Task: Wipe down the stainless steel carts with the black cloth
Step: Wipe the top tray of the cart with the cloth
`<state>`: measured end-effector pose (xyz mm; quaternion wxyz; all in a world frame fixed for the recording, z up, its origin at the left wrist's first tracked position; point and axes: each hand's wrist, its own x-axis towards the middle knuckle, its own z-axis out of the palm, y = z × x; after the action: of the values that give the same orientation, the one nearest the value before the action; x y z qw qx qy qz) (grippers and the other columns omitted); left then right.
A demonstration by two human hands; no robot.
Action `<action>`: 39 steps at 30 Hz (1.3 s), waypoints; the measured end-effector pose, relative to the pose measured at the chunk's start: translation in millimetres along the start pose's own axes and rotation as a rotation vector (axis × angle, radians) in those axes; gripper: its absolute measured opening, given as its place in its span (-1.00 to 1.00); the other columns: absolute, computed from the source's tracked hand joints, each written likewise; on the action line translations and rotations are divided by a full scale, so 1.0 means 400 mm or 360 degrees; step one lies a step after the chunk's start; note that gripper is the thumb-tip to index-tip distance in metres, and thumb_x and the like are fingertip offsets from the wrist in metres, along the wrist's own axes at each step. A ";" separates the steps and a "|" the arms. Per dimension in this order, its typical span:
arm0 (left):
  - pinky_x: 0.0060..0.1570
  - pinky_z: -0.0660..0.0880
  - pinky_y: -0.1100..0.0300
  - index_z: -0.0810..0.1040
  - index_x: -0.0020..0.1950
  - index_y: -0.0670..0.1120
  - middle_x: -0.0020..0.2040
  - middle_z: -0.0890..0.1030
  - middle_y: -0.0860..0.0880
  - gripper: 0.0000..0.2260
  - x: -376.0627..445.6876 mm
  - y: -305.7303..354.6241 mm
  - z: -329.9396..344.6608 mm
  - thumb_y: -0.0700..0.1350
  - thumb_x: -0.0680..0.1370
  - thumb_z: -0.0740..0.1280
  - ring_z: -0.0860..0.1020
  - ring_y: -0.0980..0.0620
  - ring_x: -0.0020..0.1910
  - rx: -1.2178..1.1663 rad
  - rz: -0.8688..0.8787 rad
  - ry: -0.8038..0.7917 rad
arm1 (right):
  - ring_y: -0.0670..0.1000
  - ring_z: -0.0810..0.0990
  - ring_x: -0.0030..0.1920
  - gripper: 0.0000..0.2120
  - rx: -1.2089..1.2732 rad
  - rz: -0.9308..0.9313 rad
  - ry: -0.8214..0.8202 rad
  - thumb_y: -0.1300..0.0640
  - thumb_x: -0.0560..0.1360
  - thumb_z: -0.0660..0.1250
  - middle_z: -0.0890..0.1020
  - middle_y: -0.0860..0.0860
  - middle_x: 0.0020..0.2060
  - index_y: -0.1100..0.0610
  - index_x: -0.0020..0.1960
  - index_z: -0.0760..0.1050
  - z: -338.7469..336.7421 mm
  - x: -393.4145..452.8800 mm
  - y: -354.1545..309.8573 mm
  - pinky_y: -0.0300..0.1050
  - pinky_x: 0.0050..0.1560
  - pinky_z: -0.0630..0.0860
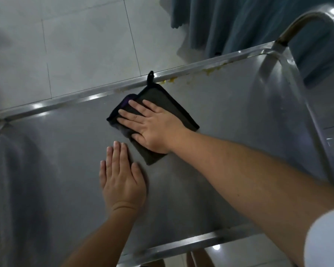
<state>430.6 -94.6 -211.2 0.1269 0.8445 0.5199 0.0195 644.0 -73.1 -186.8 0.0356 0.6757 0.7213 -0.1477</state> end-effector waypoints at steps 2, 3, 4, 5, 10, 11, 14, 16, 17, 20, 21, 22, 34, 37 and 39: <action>0.68 -0.08 -0.03 0.15 0.73 -0.02 0.74 0.09 0.05 -0.43 -0.003 -0.001 0.001 0.09 0.71 -0.03 -0.05 0.10 0.72 -0.0011 0.0009 0.0013 | -0.02 -0.27 0.66 -0.40 0.0005 0.0047 0.0000 -0.21 0.70 -0.14 -0.14 -0.17 0.67 -0.11 0.69 -0.17 -0.008 0.004 0.032 0.06 0.63 -0.28; 0.68 -0.06 -0.04 0.17 0.73 -0.02 0.73 0.11 0.05 -0.43 -0.005 -0.002 0.002 0.08 0.71 -0.02 -0.02 0.09 0.72 -0.0019 0.0010 0.0026 | -0.01 -0.26 0.66 -0.39 0.0009 0.0098 0.0005 -0.21 0.70 -0.13 -0.14 -0.17 0.67 -0.11 0.69 -0.17 -0.015 0.003 0.055 0.05 0.62 -0.28; 0.68 -0.04 -0.05 0.19 0.72 -0.03 0.73 0.13 0.04 -0.42 -0.006 -0.003 0.003 0.08 0.70 0.00 0.00 0.07 0.72 -0.0028 0.0007 0.0041 | -0.01 -0.25 0.66 -0.38 0.0013 0.0162 0.0008 -0.21 0.69 -0.11 -0.13 -0.16 0.67 -0.11 0.69 -0.15 -0.022 -0.004 0.084 0.05 0.62 -0.28; 0.67 -0.03 -0.06 0.21 0.72 -0.04 0.72 0.15 0.03 -0.42 -0.005 -0.003 0.003 0.07 0.69 0.00 0.02 0.06 0.72 -0.0036 0.0005 0.0053 | 0.00 -0.24 0.66 -0.38 0.0018 0.0228 0.0010 -0.22 0.68 -0.10 -0.12 -0.16 0.67 -0.11 0.69 -0.14 -0.031 -0.016 0.119 0.05 0.62 -0.27; 0.68 -0.03 -0.07 0.20 0.72 -0.05 0.73 0.14 0.02 -0.41 -0.005 0.002 -0.003 0.08 0.69 -0.01 0.02 0.05 0.72 -0.0033 0.0009 0.0025 | 0.01 -0.21 0.67 -0.32 0.0028 0.0522 0.0038 -0.27 0.61 -0.16 -0.10 -0.16 0.67 -0.11 0.69 -0.10 -0.046 -0.168 0.320 0.05 0.63 -0.21; 0.68 -0.03 -0.07 0.19 0.72 -0.05 0.73 0.14 0.02 -0.41 -0.005 0.003 -0.005 0.08 0.69 -0.01 0.01 0.05 0.72 -0.0030 0.0009 0.0018 | 0.02 -0.19 0.67 -0.30 0.0039 0.0602 0.0043 -0.27 0.60 -0.17 -0.09 -0.15 0.67 -0.09 0.70 -0.09 -0.041 -0.208 0.359 0.06 0.62 -0.20; 0.68 -0.03 -0.09 0.17 0.73 -0.05 0.73 0.12 0.03 -0.41 -0.002 0.003 -0.004 0.09 0.70 -0.03 -0.02 0.06 0.72 -0.0028 0.0024 -0.0002 | 0.09 -0.14 0.68 -0.27 0.0068 0.0993 0.0079 -0.29 0.59 -0.19 -0.09 -0.07 0.69 -0.02 0.70 -0.07 -0.027 -0.326 0.476 0.11 0.62 -0.14; 0.68 -0.03 -0.08 0.18 0.73 -0.04 0.73 0.12 0.03 -0.41 -0.002 0.004 -0.002 0.09 0.70 -0.02 -0.02 0.06 0.72 -0.0028 0.0019 0.0007 | 0.13 -0.12 0.67 -0.25 0.0090 0.1322 0.0108 -0.30 0.60 -0.23 -0.09 -0.02 0.69 0.01 0.70 -0.09 -0.019 -0.381 0.531 0.13 0.63 -0.13; 0.68 -0.04 -0.07 0.18 0.73 -0.04 0.73 0.12 0.03 -0.41 -0.003 0.004 -0.002 0.09 0.70 -0.01 -0.01 0.06 0.72 -0.0023 0.0014 0.0014 | 0.14 -0.12 0.67 -0.25 0.0110 0.1472 0.0123 -0.31 0.60 -0.24 -0.09 -0.01 0.69 0.02 0.70 -0.11 -0.015 -0.391 0.539 0.14 0.64 -0.14; 0.68 -0.07 -0.04 0.18 0.73 -0.04 0.73 0.12 0.03 -0.41 -0.006 0.004 -0.006 0.10 0.69 -0.02 -0.01 0.05 0.72 -0.0015 0.0008 0.0014 | 0.20 -0.10 0.67 -0.24 0.0231 0.1803 0.0242 -0.28 0.59 -0.22 -0.05 0.02 0.69 0.06 0.70 -0.08 -0.009 -0.340 0.476 0.22 0.64 -0.12; 0.68 -0.06 -0.05 0.18 0.73 -0.04 0.73 0.12 0.02 -0.40 -0.007 0.003 -0.007 0.10 0.69 -0.02 -0.01 0.05 0.72 -0.0016 0.0007 0.0014 | 0.23 -0.08 0.66 -0.24 0.0277 0.1843 0.0288 -0.26 0.58 -0.20 -0.02 0.05 0.69 0.08 0.70 -0.05 -0.010 -0.306 0.433 0.24 0.63 -0.09; 0.68 -0.05 -0.07 0.18 0.73 -0.04 0.73 0.12 0.02 -0.40 -0.006 0.002 -0.007 0.10 0.69 -0.02 -0.01 0.05 0.72 -0.0017 0.0008 0.0013 | 0.26 -0.05 0.66 -0.23 0.0299 0.1812 0.0326 -0.25 0.58 -0.17 0.01 0.07 0.69 0.10 0.69 -0.02 -0.011 -0.269 0.382 0.26 0.62 -0.06; 0.68 -0.06 -0.04 0.17 0.73 -0.03 0.73 0.10 0.04 -0.39 0.000 0.006 -0.009 0.10 0.68 -0.03 -0.03 0.08 0.72 -0.0008 -0.0001 -0.0004 | -0.01 -0.22 0.66 -0.38 -0.0021 -0.0046 0.0069 -0.24 0.68 -0.11 -0.08 -0.16 0.68 -0.11 0.70 -0.12 -0.040 0.086 0.044 0.09 0.63 -0.24; 0.67 -0.03 -0.05 0.22 0.72 -0.04 0.72 0.16 0.03 -0.40 -0.002 -0.001 -0.002 0.08 0.67 0.01 0.03 0.06 0.71 -0.0027 0.0009 0.0049 | -0.03 -0.15 0.67 -0.38 -0.0057 0.0089 0.0130 -0.23 0.67 -0.06 -0.03 -0.17 0.67 -0.14 0.69 -0.07 -0.057 0.044 0.175 0.06 0.63 -0.23; 0.67 -0.04 -0.04 0.20 0.72 -0.04 0.72 0.16 0.02 -0.41 -0.002 -0.004 0.001 0.08 0.68 0.02 0.03 0.05 0.72 -0.0010 0.0012 0.0054 | 0.03 -0.03 0.67 -0.35 -0.0008 0.0319 0.0175 -0.24 0.65 -0.03 0.05 -0.11 0.68 -0.11 0.69 -0.02 -0.078 -0.007 0.288 0.09 0.63 -0.16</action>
<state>428.8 -94.7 -211.7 0.1207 0.8457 0.5186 0.0360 762.4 -62.5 -175.4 0.0121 0.7515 0.6513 -0.1043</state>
